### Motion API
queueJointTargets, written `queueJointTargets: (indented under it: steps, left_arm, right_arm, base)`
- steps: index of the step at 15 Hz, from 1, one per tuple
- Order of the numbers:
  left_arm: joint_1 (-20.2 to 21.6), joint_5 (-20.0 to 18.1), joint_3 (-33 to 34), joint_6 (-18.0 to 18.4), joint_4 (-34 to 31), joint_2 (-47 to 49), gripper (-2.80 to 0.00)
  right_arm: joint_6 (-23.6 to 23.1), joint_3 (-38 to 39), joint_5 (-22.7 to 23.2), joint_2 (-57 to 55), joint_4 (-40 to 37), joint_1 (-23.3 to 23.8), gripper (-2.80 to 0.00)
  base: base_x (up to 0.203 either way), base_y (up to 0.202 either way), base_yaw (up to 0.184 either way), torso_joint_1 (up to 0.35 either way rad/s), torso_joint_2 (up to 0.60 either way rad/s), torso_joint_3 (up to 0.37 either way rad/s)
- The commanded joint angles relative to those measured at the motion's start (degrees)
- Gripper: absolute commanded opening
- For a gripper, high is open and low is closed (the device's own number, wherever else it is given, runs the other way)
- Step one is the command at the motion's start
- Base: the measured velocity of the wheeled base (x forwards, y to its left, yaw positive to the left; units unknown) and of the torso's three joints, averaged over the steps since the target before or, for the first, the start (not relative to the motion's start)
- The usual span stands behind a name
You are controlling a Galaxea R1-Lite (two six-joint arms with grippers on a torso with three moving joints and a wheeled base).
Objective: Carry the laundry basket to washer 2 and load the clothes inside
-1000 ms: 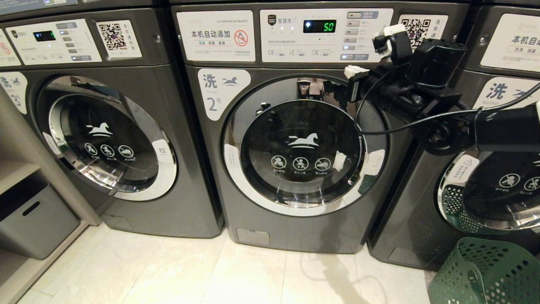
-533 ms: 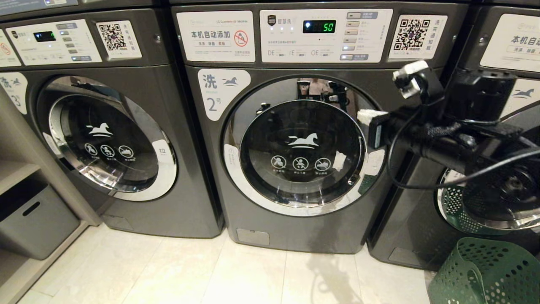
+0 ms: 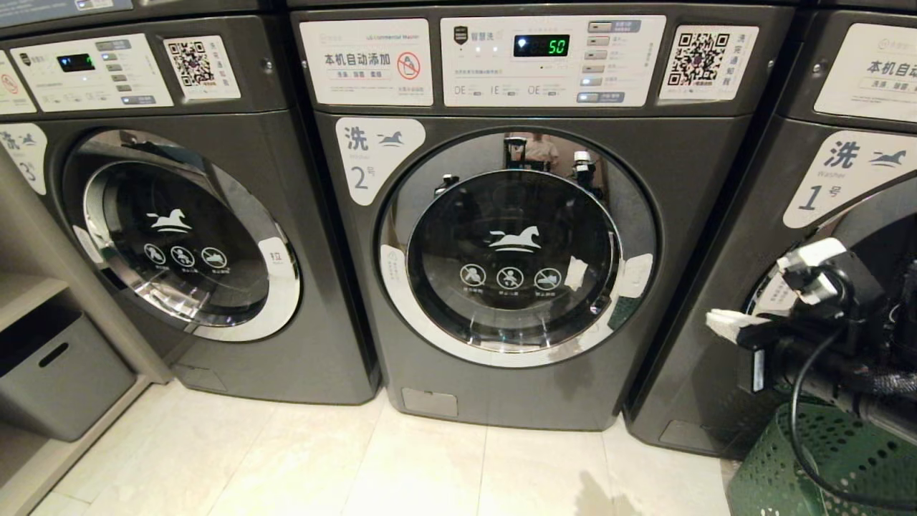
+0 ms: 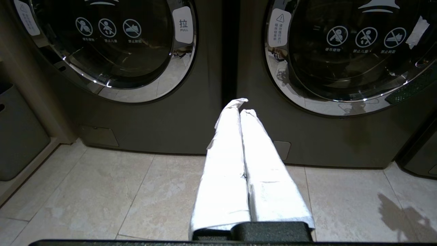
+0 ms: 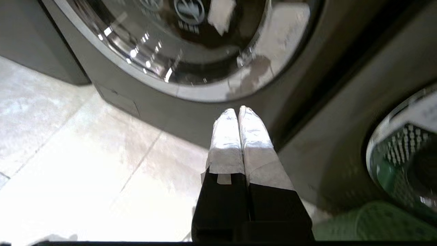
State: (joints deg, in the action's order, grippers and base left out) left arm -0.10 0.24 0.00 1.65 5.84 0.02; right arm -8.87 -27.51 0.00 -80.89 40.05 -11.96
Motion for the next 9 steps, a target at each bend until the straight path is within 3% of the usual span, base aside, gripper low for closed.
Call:
queueJointTargets:
  steps: [1,5,9]
  left_arm:
    - [0.0,0.0,2.3,0.0,0.0,0.1,-2.8]
    - [0.0,0.0,2.3,0.0,0.0,0.0,-2.8]
    - [0.0,0.0,2.3,0.0,0.0,0.0,-2.8]
  right_arm:
    - [-0.1,6.0,0.0,3.3,0.5,2.1,-2.8]
    - [0.4,16.0,1.0,14.3,-0.5,2.5,-2.8]
    - [2.6,25.4,3.3,32.5,-4.2,4.2,-2.8]
  base:
    - [0.0,0.0,0.0,0.0,0.0,0.0]
    - [0.0,0.0,0.0,0.0,0.0,0.0]
    - [0.0,0.0,0.0,0.0,0.0,0.0]
